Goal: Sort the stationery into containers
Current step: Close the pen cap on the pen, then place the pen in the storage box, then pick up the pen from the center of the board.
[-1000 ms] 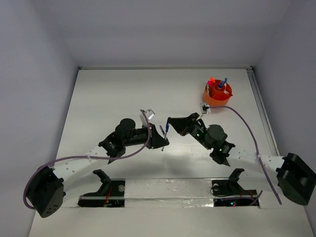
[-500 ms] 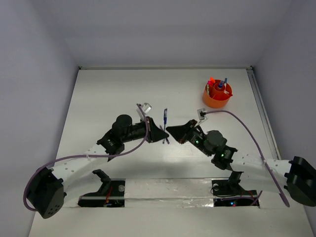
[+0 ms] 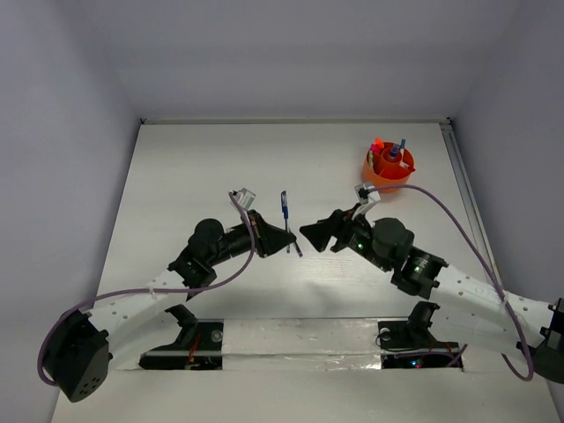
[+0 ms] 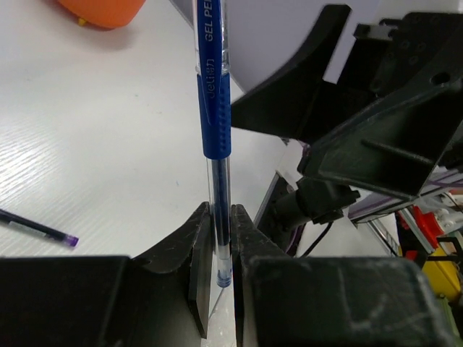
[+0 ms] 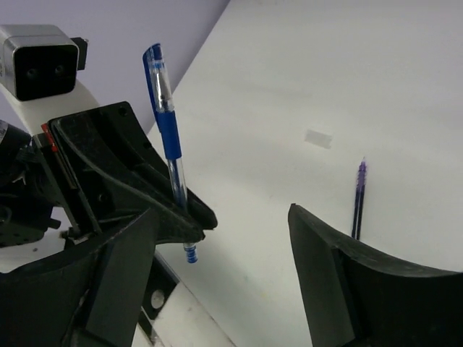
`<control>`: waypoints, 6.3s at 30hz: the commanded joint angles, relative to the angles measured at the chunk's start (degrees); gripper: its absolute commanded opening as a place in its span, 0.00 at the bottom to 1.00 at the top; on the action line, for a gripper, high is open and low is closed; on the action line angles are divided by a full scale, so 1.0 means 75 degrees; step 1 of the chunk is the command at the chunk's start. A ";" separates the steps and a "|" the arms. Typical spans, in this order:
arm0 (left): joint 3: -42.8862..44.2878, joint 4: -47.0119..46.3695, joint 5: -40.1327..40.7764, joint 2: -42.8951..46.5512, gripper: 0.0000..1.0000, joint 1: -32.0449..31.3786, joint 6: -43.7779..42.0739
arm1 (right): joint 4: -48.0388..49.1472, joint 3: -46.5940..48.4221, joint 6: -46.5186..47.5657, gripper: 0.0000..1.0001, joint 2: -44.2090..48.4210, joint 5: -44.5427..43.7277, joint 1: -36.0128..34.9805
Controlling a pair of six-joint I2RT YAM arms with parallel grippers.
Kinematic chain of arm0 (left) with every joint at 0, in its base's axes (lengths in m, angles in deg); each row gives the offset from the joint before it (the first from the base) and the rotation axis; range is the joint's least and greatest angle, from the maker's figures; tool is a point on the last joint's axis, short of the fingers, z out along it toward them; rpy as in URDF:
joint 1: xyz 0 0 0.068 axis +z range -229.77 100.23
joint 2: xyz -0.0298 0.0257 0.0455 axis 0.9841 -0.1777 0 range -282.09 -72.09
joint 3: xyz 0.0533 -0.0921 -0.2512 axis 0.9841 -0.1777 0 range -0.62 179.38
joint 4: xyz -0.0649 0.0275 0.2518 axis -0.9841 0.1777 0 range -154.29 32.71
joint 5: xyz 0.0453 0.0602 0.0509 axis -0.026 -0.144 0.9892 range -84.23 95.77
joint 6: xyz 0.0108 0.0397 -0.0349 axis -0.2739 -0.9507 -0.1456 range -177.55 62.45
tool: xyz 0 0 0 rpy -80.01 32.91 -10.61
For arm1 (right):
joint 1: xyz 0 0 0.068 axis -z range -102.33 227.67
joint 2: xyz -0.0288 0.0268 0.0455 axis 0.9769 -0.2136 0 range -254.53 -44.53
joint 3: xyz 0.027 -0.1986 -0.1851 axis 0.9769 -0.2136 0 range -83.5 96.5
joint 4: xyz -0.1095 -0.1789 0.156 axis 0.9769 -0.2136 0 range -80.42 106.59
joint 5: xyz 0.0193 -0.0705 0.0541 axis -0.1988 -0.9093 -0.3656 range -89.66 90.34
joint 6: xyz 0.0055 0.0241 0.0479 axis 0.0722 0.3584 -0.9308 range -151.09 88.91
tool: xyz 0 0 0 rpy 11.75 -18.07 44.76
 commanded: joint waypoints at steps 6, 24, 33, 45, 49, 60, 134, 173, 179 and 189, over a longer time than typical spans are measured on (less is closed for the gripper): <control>0.0029 -0.1930 -0.1535 -0.0527 0.00 -0.0030 0.0330 | -0.0488 0.1724 0.1305 0.92 -0.0894 0.3938 0.1570; 0.0123 -0.2165 -0.1935 -0.0984 0.00 -0.0101 0.0424 | 0.0837 0.1819 0.0825 0.52 -0.1950 0.5102 0.1735; 0.0193 -0.2060 -0.1913 -0.1020 0.00 -0.0101 0.0389 | 0.0674 0.1901 0.0848 0.12 -0.1927 0.4867 0.1735; 0.0345 -0.1148 -0.1327 -0.0844 0.84 -0.0101 -0.0220 | 0.0345 0.1784 0.0755 0.00 -0.1482 0.2372 0.2847; 0.0217 -0.0584 -0.0741 -0.0446 0.89 -0.0101 -0.0641 | 0.0380 0.1585 0.0836 0.00 -0.1142 0.0909 0.3609; -0.0380 -0.0195 0.0852 0.0281 0.90 -0.0101 -0.1497 | 0.0955 0.1572 0.2290 0.00 -0.1761 -0.2986 0.5401; -0.0558 0.1009 0.3302 0.2050 0.88 -0.0171 -0.1217 | -0.2654 0.3177 0.2477 0.57 -0.4784 0.2792 0.2357; -0.1143 0.1621 0.2894 0.1138 0.79 -0.0171 -0.0291 | -0.3512 0.5136 0.2384 0.00 -0.7506 -0.0255 0.0938; -0.0979 0.0859 0.2763 0.0434 0.71 -0.0241 -0.0244 | -0.1697 0.4118 0.1810 0.00 -0.6054 0.0564 0.0938; -0.0815 0.0074 0.3150 -0.0199 0.68 -0.0241 -0.0162 | 0.0789 0.2921 0.0556 0.00 -0.5524 0.2369 0.0938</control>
